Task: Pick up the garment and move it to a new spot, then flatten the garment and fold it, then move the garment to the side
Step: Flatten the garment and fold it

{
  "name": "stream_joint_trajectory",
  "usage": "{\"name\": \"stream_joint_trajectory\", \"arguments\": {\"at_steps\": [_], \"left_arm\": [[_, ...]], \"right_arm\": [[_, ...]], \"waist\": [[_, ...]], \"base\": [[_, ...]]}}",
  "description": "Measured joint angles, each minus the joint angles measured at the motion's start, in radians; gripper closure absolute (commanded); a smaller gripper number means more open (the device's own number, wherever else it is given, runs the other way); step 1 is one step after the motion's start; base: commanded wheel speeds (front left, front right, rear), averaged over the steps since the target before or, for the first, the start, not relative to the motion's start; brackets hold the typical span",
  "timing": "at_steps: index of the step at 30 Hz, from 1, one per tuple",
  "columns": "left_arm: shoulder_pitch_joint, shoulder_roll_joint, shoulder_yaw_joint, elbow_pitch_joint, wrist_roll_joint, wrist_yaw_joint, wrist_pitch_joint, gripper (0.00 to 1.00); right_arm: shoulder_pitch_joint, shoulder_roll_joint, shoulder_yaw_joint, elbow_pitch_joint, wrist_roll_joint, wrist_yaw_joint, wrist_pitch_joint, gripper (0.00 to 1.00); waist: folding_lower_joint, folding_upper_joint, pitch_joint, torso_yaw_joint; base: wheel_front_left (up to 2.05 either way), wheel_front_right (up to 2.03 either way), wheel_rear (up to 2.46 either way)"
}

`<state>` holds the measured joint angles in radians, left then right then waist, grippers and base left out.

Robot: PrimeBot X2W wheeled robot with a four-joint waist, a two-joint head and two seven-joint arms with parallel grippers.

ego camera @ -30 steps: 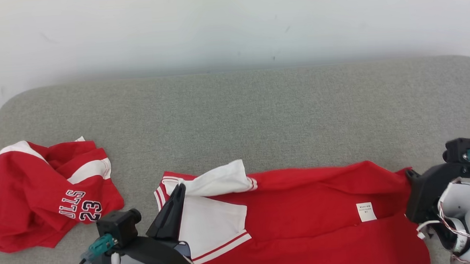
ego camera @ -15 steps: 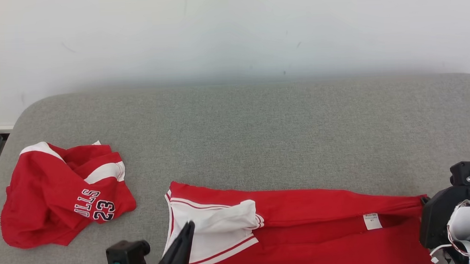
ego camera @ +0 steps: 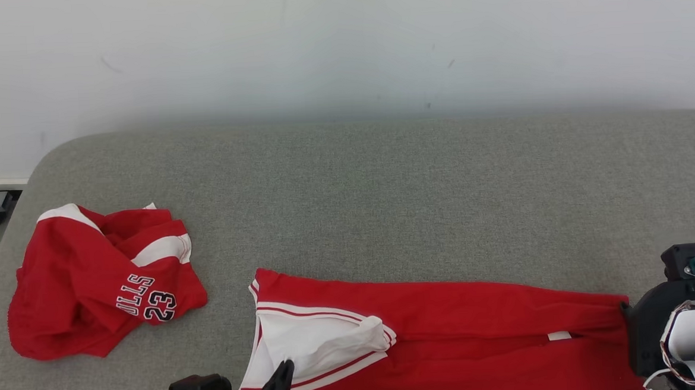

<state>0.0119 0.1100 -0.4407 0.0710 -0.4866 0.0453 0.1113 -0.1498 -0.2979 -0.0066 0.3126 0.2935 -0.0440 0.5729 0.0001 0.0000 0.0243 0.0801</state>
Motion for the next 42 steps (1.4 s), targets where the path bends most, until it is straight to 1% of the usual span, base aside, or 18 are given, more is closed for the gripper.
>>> {"name": "stream_joint_trajectory", "arguments": {"at_steps": [4, 5, 9, 12, 13, 14, 18, 22, 26, 30, 33, 36, 37, 40, 42], "left_arm": [[0.025, -0.002, -0.004, -0.003, -0.019, 0.009, 0.031, 1.0], [0.028, -0.001, -0.006, -0.002, -0.019, 0.017, 0.036, 1.0], [0.041, 0.0, -0.011, -0.002, -0.02, 0.017, 0.05, 1.0], [0.048, 0.014, -0.021, 0.003, -0.016, 0.026, 0.064, 1.0], [0.048, 0.022, -0.021, 0.004, -0.013, 0.026, 0.071, 0.71], [0.048, 0.028, -0.022, 0.008, -0.005, 0.026, 0.073, 0.0], [0.052, 0.05, -0.023, 0.014, 0.026, 0.034, 0.082, 0.0], [0.066, 0.059, -0.004, 0.015, 0.033, 0.043, 0.08, 0.0], [0.057, 0.089, 0.04, 0.005, 0.052, 0.044, 0.034, 0.0], [0.019, 0.125, 0.086, -0.011, 0.097, 0.052, -0.024, 0.0], [0.001, 0.147, 0.115, -0.019, 0.107, 0.053, -0.061, 0.0], [0.001, 0.159, 0.141, -0.02, 0.113, 0.057, -0.094, 0.0], [0.001, 0.159, 0.141, -0.02, 0.113, 0.057, -0.094, 0.0], [0.001, 0.175, 0.17, -0.02, 0.117, 0.06, -0.119, 0.0], [0.004, 0.182, 0.185, -0.019, 0.118, 0.061, -0.13, 0.0]], "right_arm": [[-0.001, -0.026, 0.0, 0.001, -0.018, -0.002, -0.001, 0.0], [-0.002, -0.025, 0.001, 0.001, -0.02, -0.002, -0.001, 0.0], [-0.002, -0.024, 0.002, -0.016, -0.023, -0.009, -0.011, 0.0], [-0.003, -0.02, 0.004, -0.02, -0.024, -0.01, -0.018, 0.0], [-0.003, -0.019, 0.005, -0.02, -0.024, -0.01, -0.019, 0.0], [-0.003, -0.017, 0.007, -0.02, -0.024, -0.01, -0.02, 0.0], [-0.003, -0.007, 0.016, -0.027, -0.024, -0.01, -0.035, 0.0], [-0.003, 0.004, 0.021, -0.056, -0.024, -0.008, -0.08, 0.0], [-0.003, 0.03, 0.003, -0.079, -0.008, -0.005, -0.153, 0.0], [0.002, 0.073, 0.001, -0.101, 0.029, 0.021, -0.24, 0.0], [0.025, 0.104, 0.009, -0.125, 0.056, 0.054, -0.303, 0.0], [0.052, 0.118, 0.021, -0.138, 0.059, 0.082, -0.365, 0.0], [0.052, 0.118, 0.021, -0.138, 0.059, 0.082, -0.365, 0.0], [0.065, 0.124, 0.041, -0.153, 0.059, 0.112, -0.421, 0.0], [0.071, 0.129, 0.046, -0.16, 0.059, 0.119, -0.455, 0.0]], "waist": [[0.0, 0.0, -0.005, 0.008], [0.0, 0.0, -0.008, 0.01], [0.0, 0.0, -0.018, 0.018], [0.0, 0.0001, -0.027, 0.024], [0.0, 0.0001, -0.031, 0.025], [-0.0001, 0.0, -0.034, 0.027], [-0.0001, 0.0, -0.048, 0.031], [-0.0001, 0.0, -0.064, 0.034], [-0.0001, 0.0, -0.083, 0.035], [-0.0001, 0.0, -0.106, 0.034], [-0.0001, 0.0, -0.124, 0.03], [-0.0001, 0.0, -0.14, 0.022], [-0.0001, 0.0, -0.14, 0.022], [-0.0001, 0.0, -0.155, 0.009], [-0.0002, 0.0, -0.163, -0.002]], "base": [[0.0, 0.0, 0.0], [0.0, 0.0, 0.0], [0.0, 0.0, 0.0], [0.0, 0.0, 0.0], [0.0, 0.0, 0.0], [0.0, 0.0, 0.0], [0.0, 0.0, 0.0], [0.0, 0.0, 0.0], [0.0, 0.0, 0.0], [0.0, 0.0, 0.0], [0.0, 0.0, 0.0], [0.0, 0.0, 0.0], [0.0, 0.0, 0.0], [0.0, 0.0, 0.0], [0.0, 0.0, 0.0]]}}
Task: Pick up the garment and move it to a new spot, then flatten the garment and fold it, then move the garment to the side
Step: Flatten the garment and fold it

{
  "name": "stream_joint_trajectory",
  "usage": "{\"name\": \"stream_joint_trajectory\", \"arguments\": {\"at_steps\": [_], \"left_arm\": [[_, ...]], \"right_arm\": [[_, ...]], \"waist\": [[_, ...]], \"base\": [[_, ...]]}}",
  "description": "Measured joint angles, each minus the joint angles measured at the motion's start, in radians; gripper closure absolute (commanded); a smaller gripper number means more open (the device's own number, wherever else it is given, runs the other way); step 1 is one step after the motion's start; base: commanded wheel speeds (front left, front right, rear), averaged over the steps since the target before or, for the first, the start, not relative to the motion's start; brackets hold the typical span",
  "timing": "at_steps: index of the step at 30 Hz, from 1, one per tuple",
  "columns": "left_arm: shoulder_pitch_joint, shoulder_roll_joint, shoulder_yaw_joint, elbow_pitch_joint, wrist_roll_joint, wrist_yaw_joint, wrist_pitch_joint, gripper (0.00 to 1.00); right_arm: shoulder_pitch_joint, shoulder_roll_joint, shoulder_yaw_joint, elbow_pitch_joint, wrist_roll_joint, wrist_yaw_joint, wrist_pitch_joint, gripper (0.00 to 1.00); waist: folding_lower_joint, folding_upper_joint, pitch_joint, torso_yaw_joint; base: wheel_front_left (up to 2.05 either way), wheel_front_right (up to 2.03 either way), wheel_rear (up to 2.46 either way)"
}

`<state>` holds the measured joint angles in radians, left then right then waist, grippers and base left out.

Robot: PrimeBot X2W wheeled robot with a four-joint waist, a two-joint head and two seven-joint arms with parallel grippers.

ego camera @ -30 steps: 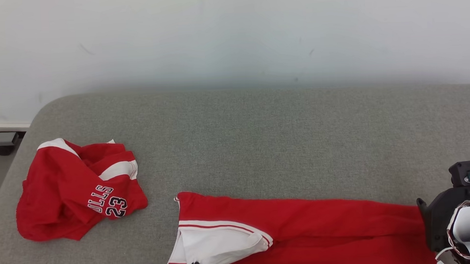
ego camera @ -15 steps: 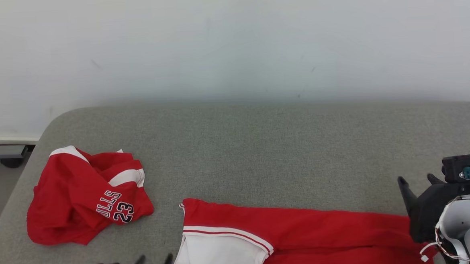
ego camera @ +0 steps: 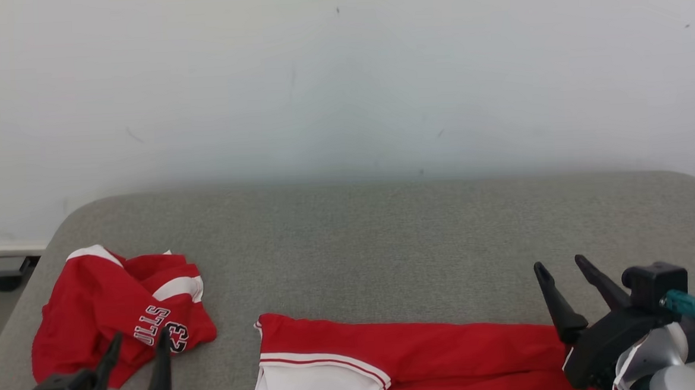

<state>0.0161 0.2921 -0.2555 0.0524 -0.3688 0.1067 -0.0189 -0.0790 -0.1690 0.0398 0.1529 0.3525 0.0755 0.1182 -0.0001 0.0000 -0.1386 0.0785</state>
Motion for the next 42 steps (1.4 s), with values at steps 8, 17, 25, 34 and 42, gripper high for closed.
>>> {"name": "stream_joint_trajectory", "arguments": {"at_steps": [8, 17, 25, 34, 42], "left_arm": [[0.044, 0.03, 0.05, 0.013, -0.002, 0.003, -0.019, 0.0], [0.088, 0.011, 0.063, 0.031, -0.019, 0.008, -0.018, 0.0], [0.103, -0.021, 0.066, 0.035, -0.02, 0.012, -0.017, 0.0], [0.101, -0.031, 0.054, 0.032, -0.017, 0.016, -0.011, 0.0], [0.101, -0.042, 0.048, 0.028, -0.008, 0.016, -0.008, 0.0]], "right_arm": [[0.06, 0.043, 0.017, -0.01, 0.001, 0.005, -0.098, 0.0], [0.149, 0.065, -0.016, 0.006, 0.008, -0.029, -0.163, 0.0], [0.157, 0.063, -0.026, 0.014, 0.016, -0.028, -0.184, 0.0], [0.158, 0.062, -0.021, 0.023, 0.017, -0.023, -0.199, 0.0], [0.157, 0.037, -0.021, 0.044, -0.004, -0.043, -0.161, 0.0]], "waist": [[0.0, 0.0, -0.029, -0.047], [0.0, 0.0, -0.045, -0.099], [0.0001, 0.0, -0.036, -0.121], [0.0002, 0.0001, -0.025, -0.106], [0.0002, 0.0001, -0.013, -0.091]], "base": [[0.0, 0.0, 0.0], [0.0, 0.0, 0.0], [0.0, 0.0, 0.0], [0.0, 0.0, 0.0], [0.0, 0.0, 0.0]]}}
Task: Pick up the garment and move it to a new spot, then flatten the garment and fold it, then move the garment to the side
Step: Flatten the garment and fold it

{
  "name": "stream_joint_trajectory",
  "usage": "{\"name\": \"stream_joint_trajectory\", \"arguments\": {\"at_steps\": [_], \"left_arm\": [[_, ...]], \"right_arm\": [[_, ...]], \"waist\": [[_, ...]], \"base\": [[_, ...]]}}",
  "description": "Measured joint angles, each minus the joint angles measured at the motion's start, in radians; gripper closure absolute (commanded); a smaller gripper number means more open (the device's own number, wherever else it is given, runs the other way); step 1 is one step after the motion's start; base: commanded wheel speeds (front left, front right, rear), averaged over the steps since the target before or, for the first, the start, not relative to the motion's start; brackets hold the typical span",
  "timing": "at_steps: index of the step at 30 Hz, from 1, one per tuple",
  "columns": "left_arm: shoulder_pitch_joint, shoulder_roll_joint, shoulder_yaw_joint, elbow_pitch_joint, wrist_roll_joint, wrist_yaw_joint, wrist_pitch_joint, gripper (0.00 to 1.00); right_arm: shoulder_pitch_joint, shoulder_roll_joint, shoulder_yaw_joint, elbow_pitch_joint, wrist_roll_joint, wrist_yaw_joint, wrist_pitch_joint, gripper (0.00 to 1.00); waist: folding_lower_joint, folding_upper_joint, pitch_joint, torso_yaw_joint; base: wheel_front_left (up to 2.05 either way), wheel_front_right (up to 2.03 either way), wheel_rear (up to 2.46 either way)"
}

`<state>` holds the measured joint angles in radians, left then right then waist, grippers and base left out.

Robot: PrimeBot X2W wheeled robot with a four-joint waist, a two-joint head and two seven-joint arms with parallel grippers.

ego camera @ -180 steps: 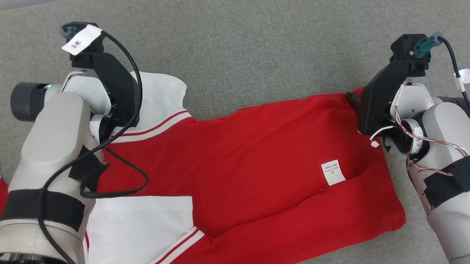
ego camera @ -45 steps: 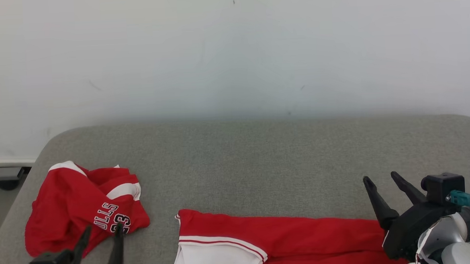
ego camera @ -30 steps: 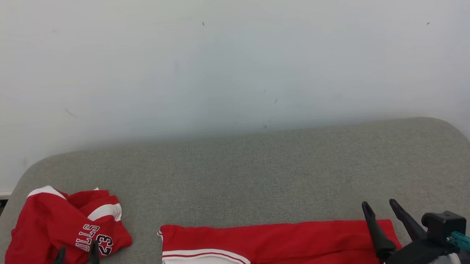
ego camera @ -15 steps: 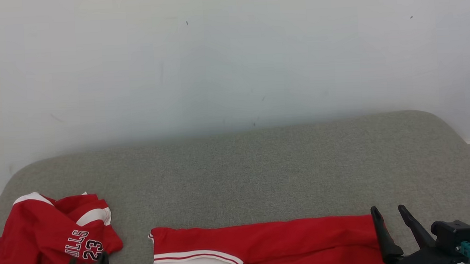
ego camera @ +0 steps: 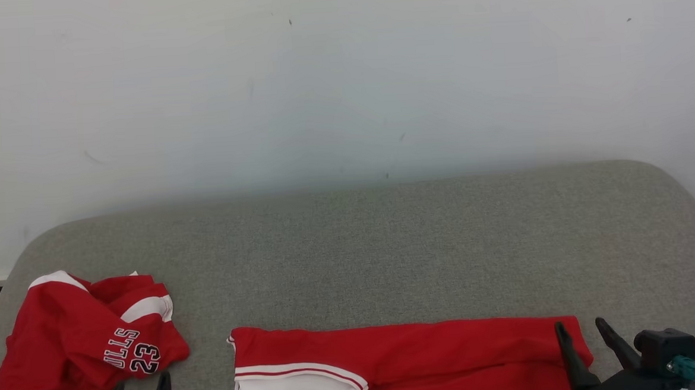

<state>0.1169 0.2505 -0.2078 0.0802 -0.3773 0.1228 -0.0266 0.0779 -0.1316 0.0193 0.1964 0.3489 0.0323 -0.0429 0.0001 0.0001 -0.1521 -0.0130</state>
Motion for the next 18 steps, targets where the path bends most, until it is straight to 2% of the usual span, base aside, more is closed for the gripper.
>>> {"name": "stream_joint_trajectory", "arguments": {"at_steps": [6, 7, 9, 12, 18], "left_arm": [[0.0, -0.015, -0.004, -0.001, 0.007, 0.0, 0.004, 0.0], [-0.004, -0.021, -0.015, 0.0, 0.011, 0.0, 0.01, 0.0], [-0.012, -0.031, -0.034, 0.001, 0.026, 0.0, 0.01, 0.0], [-0.026, -0.051, -0.044, 0.002, 0.032, 0.0, 0.01, 0.0], [-0.027, -0.052, -0.042, 0.012, 0.034, 0.0, 0.009, 0.0]], "right_arm": [[-0.009, -0.051, -0.001, 0.074, -0.054, -0.064, 0.126, 0.0], [-0.012, -0.064, -0.007, 0.118, -0.065, -0.083, 0.172, 0.0], [-0.014, -0.075, -0.016, 0.155, -0.066, -0.094, 0.204, 0.0], [-0.039, -0.087, -0.022, 0.195, -0.065, -0.094, 0.243, 0.0], [-0.101, -0.077, -0.016, 0.225, -0.051, -0.094, 0.274, 0.0]], "waist": [[0.0, 0.0, 0.011, 0.004], [0.0, 0.0, 0.015, 0.007], [0.0, 0.0, 0.017, 0.012], [0.0, 0.0, 0.024, 0.026], [0.0, 0.0, 0.039, 0.043]], "base": [[0.0, 0.0, 0.0], [0.0, 0.0, 0.0], [0.0, 0.0, 0.0], [0.0, 0.0, 0.0], [0.0, 0.0, 0.0]]}}
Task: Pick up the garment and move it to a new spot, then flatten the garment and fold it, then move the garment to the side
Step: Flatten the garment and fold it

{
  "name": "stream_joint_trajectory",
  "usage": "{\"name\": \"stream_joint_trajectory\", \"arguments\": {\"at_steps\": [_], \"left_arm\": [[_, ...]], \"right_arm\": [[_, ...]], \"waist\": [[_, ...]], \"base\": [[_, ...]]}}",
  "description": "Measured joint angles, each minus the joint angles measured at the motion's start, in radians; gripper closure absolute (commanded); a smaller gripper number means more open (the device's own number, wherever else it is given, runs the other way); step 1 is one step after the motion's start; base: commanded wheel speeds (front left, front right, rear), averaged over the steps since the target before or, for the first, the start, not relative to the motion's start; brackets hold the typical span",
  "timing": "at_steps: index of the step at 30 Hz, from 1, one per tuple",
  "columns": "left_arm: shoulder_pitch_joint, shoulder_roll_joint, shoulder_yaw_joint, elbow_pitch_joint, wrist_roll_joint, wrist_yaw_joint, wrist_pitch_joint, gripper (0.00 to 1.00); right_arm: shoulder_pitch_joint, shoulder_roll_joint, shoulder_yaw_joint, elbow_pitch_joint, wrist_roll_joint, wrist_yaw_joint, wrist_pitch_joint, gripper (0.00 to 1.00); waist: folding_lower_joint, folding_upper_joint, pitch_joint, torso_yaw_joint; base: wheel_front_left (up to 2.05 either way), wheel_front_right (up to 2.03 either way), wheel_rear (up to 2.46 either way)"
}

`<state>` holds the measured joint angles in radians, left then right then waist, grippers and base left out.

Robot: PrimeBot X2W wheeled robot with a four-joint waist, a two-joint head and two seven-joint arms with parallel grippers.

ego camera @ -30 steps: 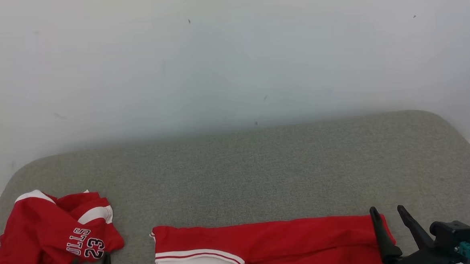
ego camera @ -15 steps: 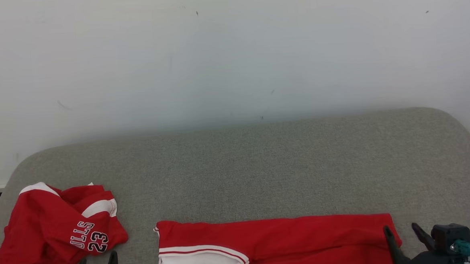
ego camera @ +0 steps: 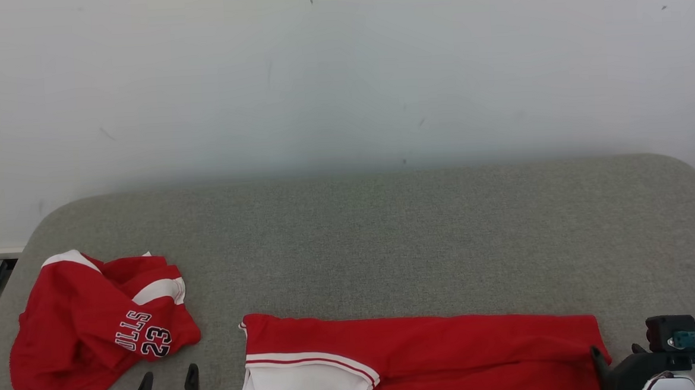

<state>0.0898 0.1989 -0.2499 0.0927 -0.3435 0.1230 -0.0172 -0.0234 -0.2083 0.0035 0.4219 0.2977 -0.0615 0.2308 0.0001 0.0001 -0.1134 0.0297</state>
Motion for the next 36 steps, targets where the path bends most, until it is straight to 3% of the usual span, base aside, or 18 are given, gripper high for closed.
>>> {"name": "stream_joint_trajectory", "arguments": {"at_steps": [17, 21, 25, 30, 36], "left_arm": [[-0.021, 0.001, -0.01, 0.016, 0.0, -0.002, -0.001, 0.0], [-0.023, 0.005, -0.006, 0.026, 0.0, -0.009, -0.001, 0.0], [-0.023, 0.006, -0.003, 0.029, 0.0, -0.009, -0.002, 0.0], [-0.023, 0.01, 0.002, 0.04, -0.001, -0.009, -0.003, 0.0], [-0.038, 0.008, -0.01, 0.044, -0.001, -0.018, -0.003, 0.0]], "right_arm": [[-0.064, 0.021, -0.011, 0.123, 0.01, -0.026, 0.057, 0.0], [-0.067, 0.024, -0.004, 0.101, 0.035, 0.014, 0.059, 0.0], [-0.067, 0.024, -0.009, 0.071, 0.053, 0.028, 0.058, 0.0], [-0.069, 0.02, -0.041, 0.029, 0.063, 0.022, 0.04, 0.0], [-0.068, 0.012, -0.044, 0.064, 0.062, 0.007, 0.055, 0.0]], "waist": [[0.0, -0.0001, 0.031, 0.019], [0.0, 0.0, 0.035, 0.024], [0.0, -0.0001, 0.034, 0.024], [0.0, 0.0, 0.033, 0.02], [0.0, 0.0, 0.037, 0.018]], "base": [[0.0, 0.0, 0.0], [0.0, 0.0, 0.0], [0.0, 0.0, 0.0], [0.0, 0.0, 0.0], [0.0, 0.0, 0.0]]}}
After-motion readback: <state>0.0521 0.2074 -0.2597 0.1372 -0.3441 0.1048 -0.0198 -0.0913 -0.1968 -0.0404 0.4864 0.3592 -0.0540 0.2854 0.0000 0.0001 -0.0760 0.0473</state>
